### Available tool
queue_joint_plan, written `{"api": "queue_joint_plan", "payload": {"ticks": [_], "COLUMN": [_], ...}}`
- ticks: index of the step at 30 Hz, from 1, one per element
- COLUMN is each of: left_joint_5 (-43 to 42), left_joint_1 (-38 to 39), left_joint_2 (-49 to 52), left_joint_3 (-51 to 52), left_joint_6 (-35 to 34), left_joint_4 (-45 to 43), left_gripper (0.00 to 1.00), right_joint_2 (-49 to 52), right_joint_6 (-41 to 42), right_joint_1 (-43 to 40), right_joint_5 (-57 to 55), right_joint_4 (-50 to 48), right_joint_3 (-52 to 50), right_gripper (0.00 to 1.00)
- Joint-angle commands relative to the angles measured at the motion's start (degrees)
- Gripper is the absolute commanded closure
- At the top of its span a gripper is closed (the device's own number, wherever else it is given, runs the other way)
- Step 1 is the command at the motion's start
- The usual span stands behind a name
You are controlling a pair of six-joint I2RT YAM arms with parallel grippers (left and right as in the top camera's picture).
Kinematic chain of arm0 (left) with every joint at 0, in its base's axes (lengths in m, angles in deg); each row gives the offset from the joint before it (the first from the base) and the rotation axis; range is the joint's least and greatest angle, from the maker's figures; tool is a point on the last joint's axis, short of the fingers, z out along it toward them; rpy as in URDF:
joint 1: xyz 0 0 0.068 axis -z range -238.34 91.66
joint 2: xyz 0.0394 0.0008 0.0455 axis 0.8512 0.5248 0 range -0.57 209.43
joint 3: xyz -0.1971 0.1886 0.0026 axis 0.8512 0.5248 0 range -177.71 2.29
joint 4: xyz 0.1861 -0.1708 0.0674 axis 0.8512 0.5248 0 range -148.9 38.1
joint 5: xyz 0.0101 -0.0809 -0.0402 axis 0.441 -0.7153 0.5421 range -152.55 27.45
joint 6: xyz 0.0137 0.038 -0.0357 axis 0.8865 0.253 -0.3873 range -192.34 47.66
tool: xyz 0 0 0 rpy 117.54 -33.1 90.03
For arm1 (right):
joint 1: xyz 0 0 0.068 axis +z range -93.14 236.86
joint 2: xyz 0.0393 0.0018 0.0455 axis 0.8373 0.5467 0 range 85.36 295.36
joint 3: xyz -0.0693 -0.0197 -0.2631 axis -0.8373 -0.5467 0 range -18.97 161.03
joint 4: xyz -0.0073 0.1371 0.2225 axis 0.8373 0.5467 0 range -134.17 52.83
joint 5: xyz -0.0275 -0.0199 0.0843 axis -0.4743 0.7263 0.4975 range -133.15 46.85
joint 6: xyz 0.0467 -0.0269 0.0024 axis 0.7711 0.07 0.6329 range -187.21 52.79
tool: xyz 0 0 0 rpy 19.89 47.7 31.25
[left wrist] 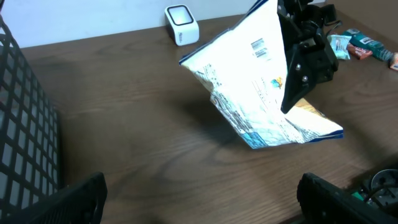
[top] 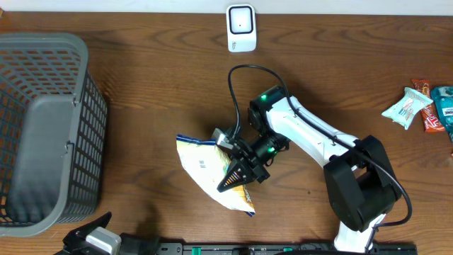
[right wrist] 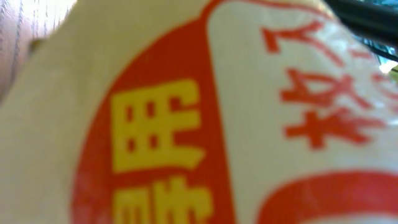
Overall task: Scan the item barcode
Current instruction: 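Lift the yellow snack bag off the table with the right gripper, then carry the snack bag up to the white scanner window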
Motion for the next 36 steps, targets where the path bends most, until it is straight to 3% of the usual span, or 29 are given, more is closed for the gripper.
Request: {"api": "queue_joint_plan", "payload": {"ticks": [1, 4, 8, 12, 14, 16, 20, 25, 32, 36], "left_joint_5": [-0.7, -0.7, -0.7, -0.7, -0.7, -0.7, -0.7, -0.7, -0.7, -0.7], "left_joint_1": [0.0, 0.0, 0.0, 0.0, 0.0, 0.0, 0.0, 0.0, 0.0, 0.0], "left_joint_2": [-0.2, -0.2, -0.2, -0.2, -0.2, -0.2, -0.2, -0.2, -0.2, -0.2], "left_joint_3": [-0.2, -0.2, -0.2, -0.2, -0.2, -0.2, -0.2, -0.2, -0.2, -0.2], "left_joint_6": [0.2, 0.2, 0.2, 0.2, 0.2, 0.2, 0.2, 0.2, 0.2, 0.2], "left_joint_4": [-0.2, -0.2, -0.2, -0.2, -0.2, -0.2, -0.2, -0.2, -0.2, -0.2], "left_gripper": [0.02, 0.02, 0.02, 0.02, 0.02, 0.02, 0.02, 0.02, 0.02, 0.02], "right_joint_2": [-1.5, -1.5, -1.5, -1.5, -1.5, -1.5, -1.5, -1.4, 1.2, 6.5], "right_joint_6": [-2.3, -2.3, 2.4, 32.1, 50.0, 60.2, 62.1, 67.3, 69.4, 69.7], "right_joint_1": [-0.2, -0.2, -0.2, -0.2, -0.2, -0.2, -0.1, -0.2, -4.0, -7.2], "right_joint_5": [0.2, -5.0, -22.6, -38.6, -53.4, -66.9, -76.4, -88.1, -90.8, -91.8], "right_joint_4": [0.0, -0.4, -4.2, -19.2, -27.2, -30.6, -33.4, -46.3, -54.9, -54.5], "right_joint_3": [0.1, 0.1, 0.1, 0.3, 0.9, 2.5, 7.1, 8.7, 9.8, 16.4], "right_gripper": [0.99, 0.99, 0.99, 0.98, 0.99, 0.99, 0.99, 0.99, 0.99, 0.99]}}
